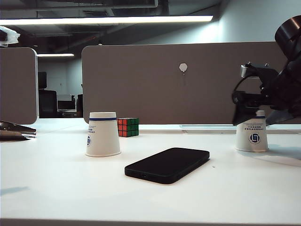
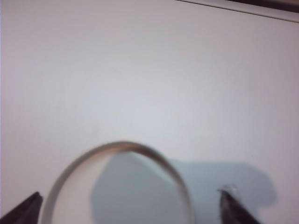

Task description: Carefully pick up the cup on the right and stack it on top of the cup on the left.

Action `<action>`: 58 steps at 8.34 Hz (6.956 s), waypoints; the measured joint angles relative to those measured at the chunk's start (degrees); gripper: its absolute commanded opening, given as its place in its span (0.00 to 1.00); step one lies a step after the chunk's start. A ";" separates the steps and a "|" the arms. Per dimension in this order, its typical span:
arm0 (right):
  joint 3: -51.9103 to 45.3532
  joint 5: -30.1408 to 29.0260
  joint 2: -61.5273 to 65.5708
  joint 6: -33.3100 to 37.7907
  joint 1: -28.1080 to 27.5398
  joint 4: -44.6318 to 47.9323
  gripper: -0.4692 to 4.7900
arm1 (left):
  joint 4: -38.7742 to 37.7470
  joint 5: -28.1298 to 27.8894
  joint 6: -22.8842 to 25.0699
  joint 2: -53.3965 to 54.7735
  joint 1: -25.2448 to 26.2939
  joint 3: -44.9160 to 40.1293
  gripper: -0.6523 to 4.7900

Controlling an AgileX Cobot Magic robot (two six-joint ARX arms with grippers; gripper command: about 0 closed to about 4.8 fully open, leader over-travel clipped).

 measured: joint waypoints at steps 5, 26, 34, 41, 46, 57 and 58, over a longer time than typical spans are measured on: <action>0.00 2.75 4.15 -0.09 -0.22 8.85 1.00 | 0.00 0.02 0.00 0.02 0.00 0.00 0.11; 4.61 -25.57 1.75 9.84 10.84 27.89 0.67 | 0.00 0.00 0.00 0.02 0.00 0.00 0.11; 12.92 -18.34 6.80 4.96 29.16 26.12 0.67 | 0.02 0.00 0.00 0.02 0.00 0.00 0.11; 21.88 -13.75 16.28 4.15 30.73 19.02 0.67 | 0.02 0.00 0.00 0.02 0.00 0.00 0.11; 22.29 -12.61 18.36 4.15 31.15 18.01 0.67 | 0.00 0.02 0.02 0.02 0.00 0.00 0.11; 29.99 -10.05 22.56 3.96 31.19 -3.65 0.67 | 0.02 0.02 0.00 0.02 0.00 0.00 0.11; 29.99 -10.03 22.56 3.96 31.21 -3.65 1.00 | 0.02 0.02 0.00 0.02 0.00 0.00 0.11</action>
